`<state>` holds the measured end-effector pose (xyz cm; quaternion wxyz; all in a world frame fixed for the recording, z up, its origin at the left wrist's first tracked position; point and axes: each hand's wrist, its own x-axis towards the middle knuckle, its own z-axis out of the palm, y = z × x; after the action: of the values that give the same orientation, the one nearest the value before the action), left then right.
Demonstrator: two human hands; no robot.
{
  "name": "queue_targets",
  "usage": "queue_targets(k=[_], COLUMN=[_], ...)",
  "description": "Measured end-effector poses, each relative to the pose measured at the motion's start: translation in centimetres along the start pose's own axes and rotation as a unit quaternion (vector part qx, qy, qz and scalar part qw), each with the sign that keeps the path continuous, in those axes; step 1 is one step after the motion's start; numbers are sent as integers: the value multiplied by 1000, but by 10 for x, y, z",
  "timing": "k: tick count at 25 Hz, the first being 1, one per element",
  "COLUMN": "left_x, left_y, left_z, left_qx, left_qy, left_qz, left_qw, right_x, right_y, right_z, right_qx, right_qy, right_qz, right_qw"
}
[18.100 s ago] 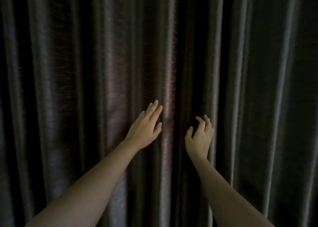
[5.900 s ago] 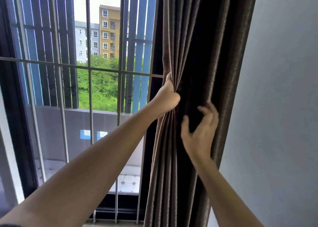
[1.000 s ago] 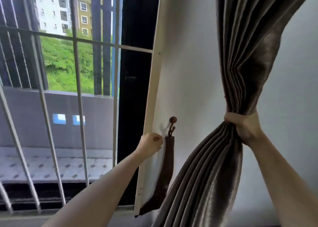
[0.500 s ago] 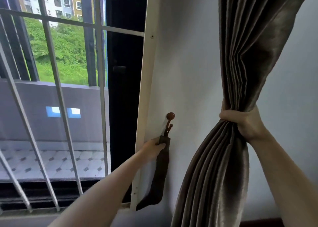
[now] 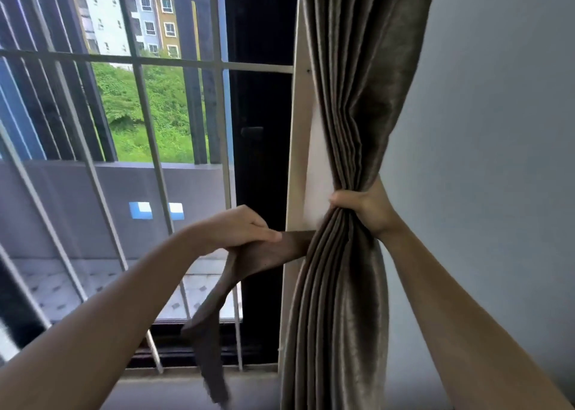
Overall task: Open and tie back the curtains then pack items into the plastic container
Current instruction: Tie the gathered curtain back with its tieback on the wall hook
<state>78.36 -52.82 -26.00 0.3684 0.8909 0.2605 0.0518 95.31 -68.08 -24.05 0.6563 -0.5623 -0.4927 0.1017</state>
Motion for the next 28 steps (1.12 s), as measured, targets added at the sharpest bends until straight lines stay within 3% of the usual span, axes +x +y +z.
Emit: queue_targets(k=[3, 7, 13, 16, 18, 24, 28], left_x=[-20, -33, -25, -26, -30, -48, -50], left_y=[15, 10, 4, 9, 11, 28, 31], left_z=[-13, -11, 25, 32, 35, 45, 55], left_qx=[10, -89, -92, -107, -168, -406, -402], left_qy=[-22, -11, 137, 163, 151, 78, 58], left_qz=[14, 11, 28, 25, 12, 1, 20], left_qw=[1000, 996, 986, 981, 974, 911, 913], right_x=[10, 23, 18, 18, 25, 39, 35], right_y=[8, 14, 1, -17, -32, -52, -51], right_z=[33, 69, 86, 92, 93, 73, 67], right_qx=[-2, -32, -100, -111, -120, -131, -103], right_qy=[-18, -6, 76, 150, 155, 50, 53], right_qz=[-7, -14, 23, 26, 50, 183, 171], right_qw=[1000, 999, 992, 982, 979, 973, 978])
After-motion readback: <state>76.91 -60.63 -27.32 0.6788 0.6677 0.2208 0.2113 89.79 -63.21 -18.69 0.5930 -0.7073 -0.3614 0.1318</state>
